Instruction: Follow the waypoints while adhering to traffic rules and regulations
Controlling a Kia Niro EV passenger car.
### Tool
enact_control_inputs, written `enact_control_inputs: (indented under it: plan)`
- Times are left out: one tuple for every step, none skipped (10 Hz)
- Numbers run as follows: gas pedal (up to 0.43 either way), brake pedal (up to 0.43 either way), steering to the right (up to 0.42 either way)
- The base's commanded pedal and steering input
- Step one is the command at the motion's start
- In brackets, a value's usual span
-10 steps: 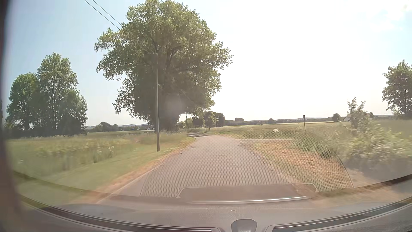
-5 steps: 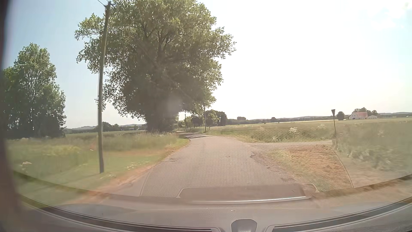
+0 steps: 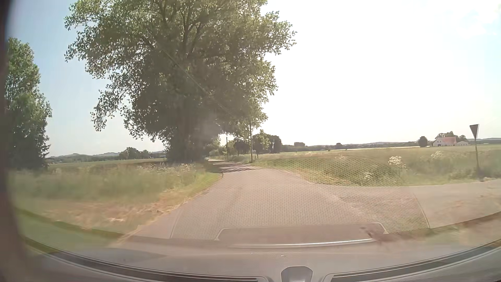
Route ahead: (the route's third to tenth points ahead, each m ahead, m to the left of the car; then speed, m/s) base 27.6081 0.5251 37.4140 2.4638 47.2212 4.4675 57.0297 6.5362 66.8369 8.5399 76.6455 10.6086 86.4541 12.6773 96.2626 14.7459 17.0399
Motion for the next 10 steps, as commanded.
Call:
enact_control_inputs:
  plan:
    - [0.228, 0.006, -0.018]
    - [0.268, 0.006, -0.019]
    - [0.287, 0.006, -0.023]
    - [0.287, 0.006, -0.026]
    - [0.287, 0.006, -0.026]
    - [0.299, 0.006, -0.027]
    - [0.311, 0.006, -0.029]
    - [0.311, 0.006, -0.03]
    - [0.37, 0.006, -0.03]
    - [0.398, 0.006, -0.032]
